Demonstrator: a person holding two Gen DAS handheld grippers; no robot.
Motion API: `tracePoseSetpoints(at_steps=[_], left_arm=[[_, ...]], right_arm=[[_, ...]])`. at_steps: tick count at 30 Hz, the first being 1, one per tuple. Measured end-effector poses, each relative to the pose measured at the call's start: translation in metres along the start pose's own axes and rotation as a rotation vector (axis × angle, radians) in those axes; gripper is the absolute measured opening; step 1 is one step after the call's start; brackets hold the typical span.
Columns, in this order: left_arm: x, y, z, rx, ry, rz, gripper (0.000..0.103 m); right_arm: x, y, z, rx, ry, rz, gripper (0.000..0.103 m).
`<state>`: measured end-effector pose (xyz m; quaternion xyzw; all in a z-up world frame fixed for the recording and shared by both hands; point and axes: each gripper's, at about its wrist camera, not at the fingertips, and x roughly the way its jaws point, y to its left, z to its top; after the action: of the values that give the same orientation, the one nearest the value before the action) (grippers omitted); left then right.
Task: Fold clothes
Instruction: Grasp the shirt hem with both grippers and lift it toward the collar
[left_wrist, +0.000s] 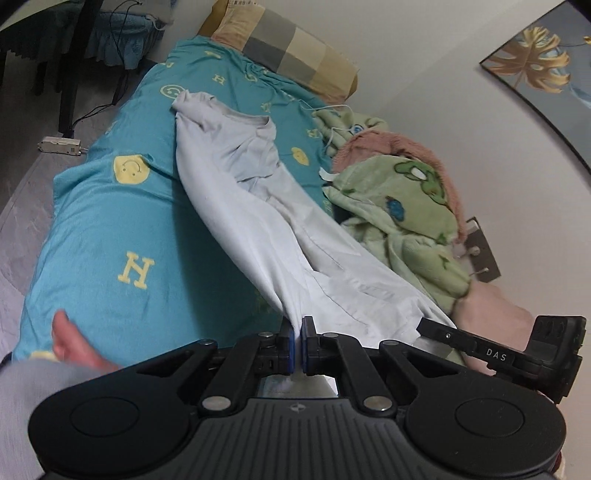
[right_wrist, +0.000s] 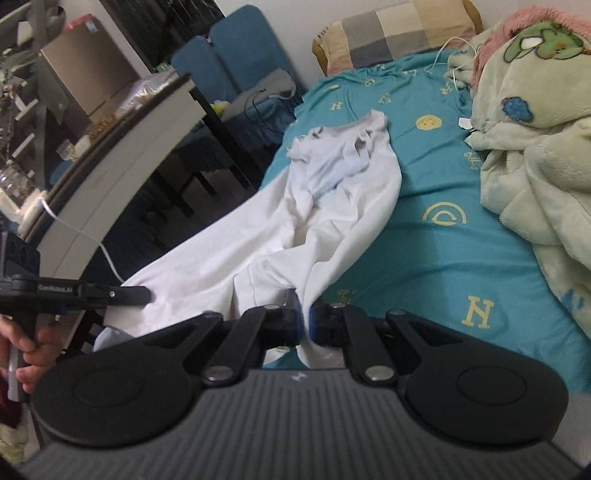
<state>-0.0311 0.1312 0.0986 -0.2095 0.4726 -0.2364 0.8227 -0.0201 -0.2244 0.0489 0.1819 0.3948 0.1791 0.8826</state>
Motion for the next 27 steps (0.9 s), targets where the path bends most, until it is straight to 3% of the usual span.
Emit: tracePoseSetpoints(at_steps=[6,10,17,24,27], left_arm=[[-0.037,-0.002,-0.07,0.031,0.002,-0.006,0.004],[-0.051,-0.001,-0.065,0.04,-0.03,0.0,0.004],[-0.036,-0.011,0.011,0.09,-0.122,0.047,0.004],[0.038,0.012,0.106,0.074,-0.173,0.095,0.004],[0.079,0.032,0.14,0.091,-0.186,0.16,0.004]], right_arm=[[-0.038,0.005,-0.047,-0.03,-0.019,0.021,0.008],[-0.039,0.009,-0.042,-0.022,-0.052,0.027,0.008],[-0.001,0.01,0.025,-0.028,-0.102,0.023,0.008],[0.08,-0.018,0.094,0.009,-0.112,-0.011,0.008],[0.124,-0.035,0.116,0.027,-0.107,-0.026,0.008]])
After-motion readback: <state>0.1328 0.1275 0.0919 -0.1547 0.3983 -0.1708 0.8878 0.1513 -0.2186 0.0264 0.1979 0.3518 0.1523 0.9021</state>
